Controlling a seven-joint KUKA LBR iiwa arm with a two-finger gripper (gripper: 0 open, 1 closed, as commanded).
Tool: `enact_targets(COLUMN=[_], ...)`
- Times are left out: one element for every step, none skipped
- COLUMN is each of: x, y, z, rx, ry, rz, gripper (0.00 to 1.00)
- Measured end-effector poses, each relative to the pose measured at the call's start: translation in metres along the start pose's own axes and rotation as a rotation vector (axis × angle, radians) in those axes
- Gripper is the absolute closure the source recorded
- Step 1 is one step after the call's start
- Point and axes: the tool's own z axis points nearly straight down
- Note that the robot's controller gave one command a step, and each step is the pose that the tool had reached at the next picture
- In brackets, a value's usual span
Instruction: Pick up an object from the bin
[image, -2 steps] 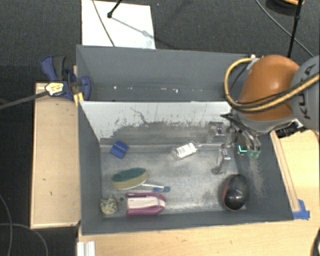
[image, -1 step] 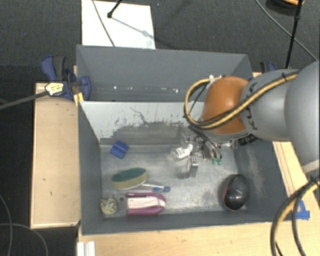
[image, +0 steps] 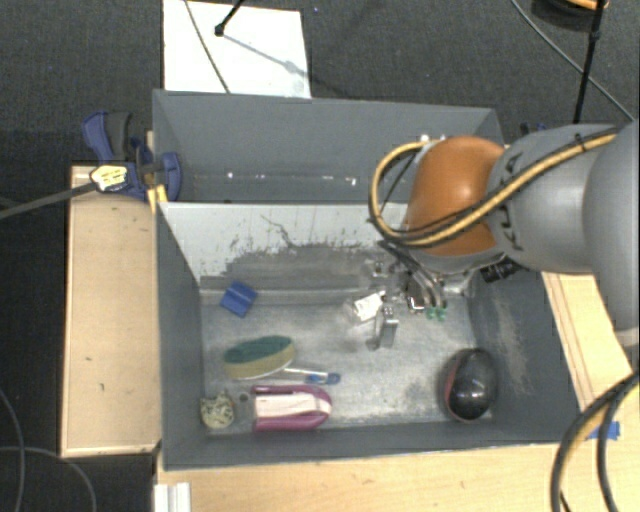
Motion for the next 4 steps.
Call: enact_targets(x=[0.001, 0.004, 0.003, 0.003], y=[-0.016, -0.011, -0.011, -0.011], z=[-0.004, 0.034, 0.033, 0.033], rx=[0.001, 0.001, 0.000, 0.000], ry=[0.001, 0.009, 0.007, 0.007], rz=[0.029, -0.044, -0.044, -0.044], gripper=[0.00, 0.00, 0.00, 1.00])
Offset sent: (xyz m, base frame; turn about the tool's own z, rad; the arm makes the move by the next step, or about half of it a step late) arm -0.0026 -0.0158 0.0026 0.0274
